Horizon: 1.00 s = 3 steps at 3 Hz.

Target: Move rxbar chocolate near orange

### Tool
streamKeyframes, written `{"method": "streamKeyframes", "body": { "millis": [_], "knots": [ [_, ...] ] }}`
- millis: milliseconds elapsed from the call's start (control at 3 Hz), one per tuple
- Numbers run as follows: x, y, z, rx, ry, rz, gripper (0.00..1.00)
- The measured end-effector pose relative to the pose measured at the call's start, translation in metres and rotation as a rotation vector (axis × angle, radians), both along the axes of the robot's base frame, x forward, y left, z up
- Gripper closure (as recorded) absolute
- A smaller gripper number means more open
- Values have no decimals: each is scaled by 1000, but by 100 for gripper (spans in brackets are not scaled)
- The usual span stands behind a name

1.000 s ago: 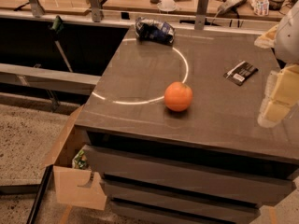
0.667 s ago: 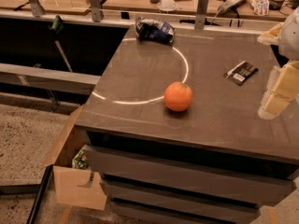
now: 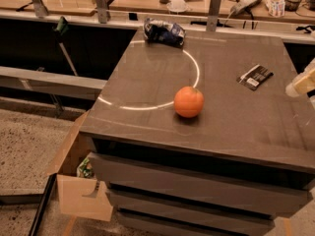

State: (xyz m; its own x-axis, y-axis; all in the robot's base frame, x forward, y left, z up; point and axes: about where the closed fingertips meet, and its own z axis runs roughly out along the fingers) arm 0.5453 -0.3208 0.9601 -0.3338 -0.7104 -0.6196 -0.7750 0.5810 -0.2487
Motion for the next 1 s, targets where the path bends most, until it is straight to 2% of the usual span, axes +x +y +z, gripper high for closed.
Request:
{"method": "streamKeyframes", "body": {
  "millis": [333,667,1000],
  "knots": [
    [37,-24,-14,126,-36,-79,0],
    [65,-31,-36,159,-44,-145,0],
    [83,-40,-57,95,-5,-185,0]
  ]
}}
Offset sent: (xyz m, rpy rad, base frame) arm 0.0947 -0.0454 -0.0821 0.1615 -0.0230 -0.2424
